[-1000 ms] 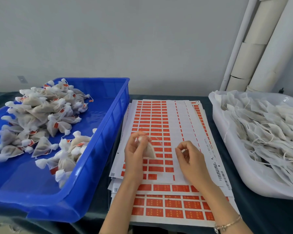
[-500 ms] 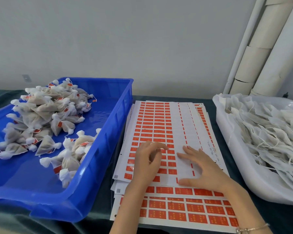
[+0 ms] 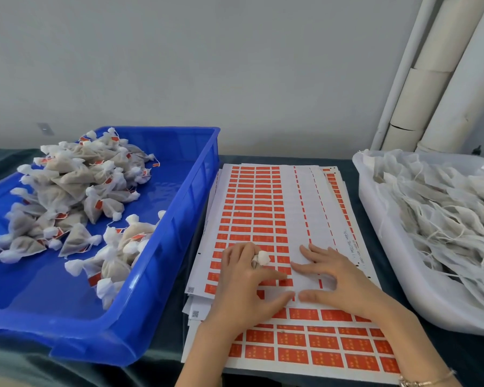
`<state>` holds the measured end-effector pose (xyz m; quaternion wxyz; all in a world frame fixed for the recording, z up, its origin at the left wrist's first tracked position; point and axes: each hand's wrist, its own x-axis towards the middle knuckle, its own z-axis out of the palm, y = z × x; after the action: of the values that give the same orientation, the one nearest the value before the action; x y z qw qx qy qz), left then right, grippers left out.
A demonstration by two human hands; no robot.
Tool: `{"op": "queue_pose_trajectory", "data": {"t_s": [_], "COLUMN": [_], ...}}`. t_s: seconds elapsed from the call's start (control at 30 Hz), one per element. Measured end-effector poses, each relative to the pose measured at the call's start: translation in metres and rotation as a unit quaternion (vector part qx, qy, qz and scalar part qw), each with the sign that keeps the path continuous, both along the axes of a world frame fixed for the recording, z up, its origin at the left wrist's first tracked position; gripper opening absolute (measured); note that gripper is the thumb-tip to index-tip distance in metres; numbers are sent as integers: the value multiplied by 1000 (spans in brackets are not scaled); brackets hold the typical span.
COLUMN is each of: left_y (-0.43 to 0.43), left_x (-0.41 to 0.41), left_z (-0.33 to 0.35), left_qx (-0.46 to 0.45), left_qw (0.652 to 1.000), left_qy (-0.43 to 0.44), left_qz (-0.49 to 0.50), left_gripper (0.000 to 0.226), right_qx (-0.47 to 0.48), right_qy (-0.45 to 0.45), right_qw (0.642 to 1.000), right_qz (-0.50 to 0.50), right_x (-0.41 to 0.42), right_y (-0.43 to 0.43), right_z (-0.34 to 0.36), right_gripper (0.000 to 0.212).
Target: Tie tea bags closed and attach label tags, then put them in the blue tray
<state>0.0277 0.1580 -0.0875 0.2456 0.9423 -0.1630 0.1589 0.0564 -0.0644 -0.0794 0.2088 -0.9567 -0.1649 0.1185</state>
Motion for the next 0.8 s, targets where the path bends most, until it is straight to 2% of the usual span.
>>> {"op": "queue_pose_trajectory", "data": {"t_s": [0.2,0.4,0.6,0.8], "left_y": [-3,-6,-9,-10], "left_x": [-1,-1,1,2], "left_z": [2,4,3,0], "left_qx": [24,3,-9,-22], "left_qw": [999,1000,1000,999], "left_qy": [15,-23,2,-29], "left_qz": [15,-2,-13,-25], "left_gripper": [50,35,32,26], "right_qx": [10,19,28,34], "right_qy": [-4,-5,-7,-6], "right_qw": [1000,1000,1000,999], "right_qz": [-7,-11,-11,-13], "right_x": [-1,-2,-2,-4], "right_y": [1,1,1,3], "right_z": [0,-1,-1,1], "right_gripper": [56,50,50,54]}}
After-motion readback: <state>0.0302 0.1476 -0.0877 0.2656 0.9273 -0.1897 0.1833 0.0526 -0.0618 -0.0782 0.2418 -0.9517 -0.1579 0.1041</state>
